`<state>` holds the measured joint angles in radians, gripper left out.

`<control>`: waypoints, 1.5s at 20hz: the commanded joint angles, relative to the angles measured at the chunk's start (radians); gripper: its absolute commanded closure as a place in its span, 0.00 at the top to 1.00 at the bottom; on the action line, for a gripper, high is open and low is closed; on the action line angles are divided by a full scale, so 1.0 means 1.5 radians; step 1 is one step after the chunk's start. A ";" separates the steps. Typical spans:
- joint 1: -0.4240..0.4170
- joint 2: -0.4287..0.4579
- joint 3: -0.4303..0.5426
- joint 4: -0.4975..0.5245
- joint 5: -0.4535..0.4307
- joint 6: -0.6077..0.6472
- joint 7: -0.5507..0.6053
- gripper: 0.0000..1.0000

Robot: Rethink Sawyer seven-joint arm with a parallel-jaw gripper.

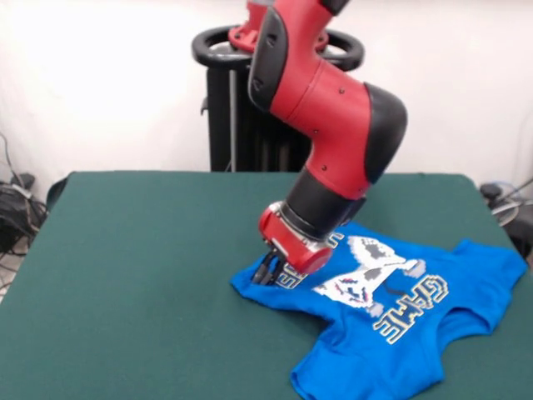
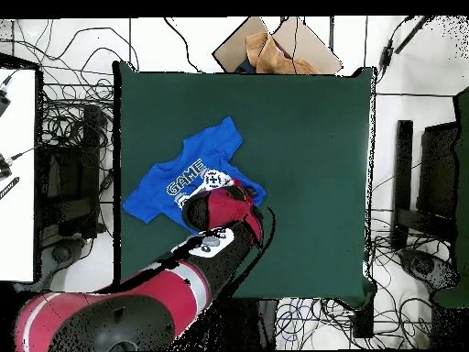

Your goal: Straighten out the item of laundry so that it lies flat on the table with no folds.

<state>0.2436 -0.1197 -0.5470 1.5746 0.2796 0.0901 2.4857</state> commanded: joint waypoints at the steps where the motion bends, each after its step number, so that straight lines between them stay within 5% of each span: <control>1: -0.050 0.005 0.058 -0.041 0.000 -0.038 0.062 0.00; 17: -0.125 0.001 0.125 -0.065 -0.072 -0.107 0.018 0.00; 25: -0.148 -0.026 0.148 -0.063 -0.107 -0.066 0.010 0.00; 30: -0.170 -0.080 0.176 -0.052 -0.122 0.032 -0.014 0.00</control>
<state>0.0210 -0.1712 -0.4791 1.5528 0.1279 -0.0505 2.4857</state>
